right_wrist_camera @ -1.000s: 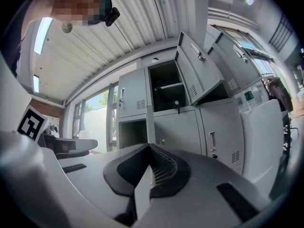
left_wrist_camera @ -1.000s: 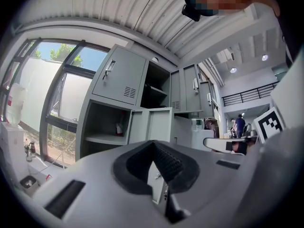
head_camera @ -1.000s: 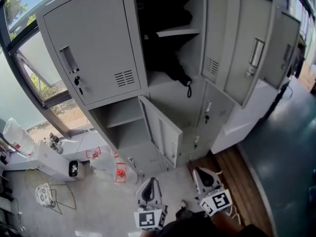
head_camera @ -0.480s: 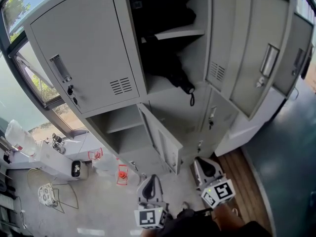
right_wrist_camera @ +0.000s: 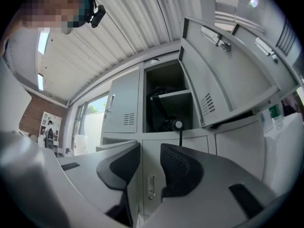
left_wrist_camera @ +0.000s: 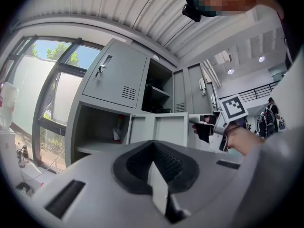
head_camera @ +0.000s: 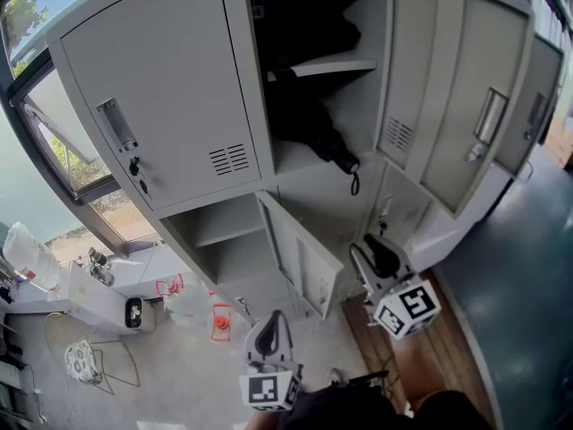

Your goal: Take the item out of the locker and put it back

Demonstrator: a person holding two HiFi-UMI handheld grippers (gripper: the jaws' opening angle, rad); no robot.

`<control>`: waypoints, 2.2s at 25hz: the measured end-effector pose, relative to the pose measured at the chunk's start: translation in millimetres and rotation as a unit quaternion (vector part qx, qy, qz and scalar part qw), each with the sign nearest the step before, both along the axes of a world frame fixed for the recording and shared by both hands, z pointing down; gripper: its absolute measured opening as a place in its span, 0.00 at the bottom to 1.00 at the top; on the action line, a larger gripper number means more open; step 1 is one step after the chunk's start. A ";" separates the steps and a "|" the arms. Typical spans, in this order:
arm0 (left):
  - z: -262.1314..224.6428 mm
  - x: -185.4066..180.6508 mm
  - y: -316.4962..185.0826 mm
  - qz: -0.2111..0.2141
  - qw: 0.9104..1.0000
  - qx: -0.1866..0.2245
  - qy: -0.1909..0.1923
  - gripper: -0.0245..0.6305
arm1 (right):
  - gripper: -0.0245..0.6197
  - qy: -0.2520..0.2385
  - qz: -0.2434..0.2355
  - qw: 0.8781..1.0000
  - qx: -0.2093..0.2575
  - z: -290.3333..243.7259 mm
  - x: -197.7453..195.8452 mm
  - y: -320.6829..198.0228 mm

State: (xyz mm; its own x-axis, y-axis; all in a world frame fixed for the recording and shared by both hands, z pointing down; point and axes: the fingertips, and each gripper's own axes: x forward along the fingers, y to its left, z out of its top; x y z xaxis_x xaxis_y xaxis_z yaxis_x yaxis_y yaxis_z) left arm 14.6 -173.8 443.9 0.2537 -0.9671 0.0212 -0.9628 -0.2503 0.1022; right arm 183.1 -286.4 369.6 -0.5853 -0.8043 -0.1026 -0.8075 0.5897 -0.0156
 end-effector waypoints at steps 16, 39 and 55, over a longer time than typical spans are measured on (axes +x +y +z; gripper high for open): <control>11.4 -21.0 -10.8 0.007 1.000 -0.003 -0.001 0.03 | 0.46 0.002 0.054 0.998 0.015 -78.4 -5.9 -140.1; 11.2 -30.1 -22.2 -0.003 1.000 -0.011 0.014 0.03 | 0.54 0.065 0.080 0.994 -0.032 -79.5 -38.4 -220.2; 24.0 -31.6 -25.9 0.002 1.000 -0.023 0.009 0.03 | 0.54 0.133 0.083 0.986 -0.051 -62.7 -42.2 -231.7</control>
State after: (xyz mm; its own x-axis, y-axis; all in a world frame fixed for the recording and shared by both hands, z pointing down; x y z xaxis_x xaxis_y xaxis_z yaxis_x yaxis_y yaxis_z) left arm -17.1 -199.7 467.9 0.2577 -0.9643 0.0603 -0.9599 -0.2484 0.1303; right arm 140.8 -518.1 306.9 -0.4391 -0.8899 0.1238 -0.8768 0.4545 0.1569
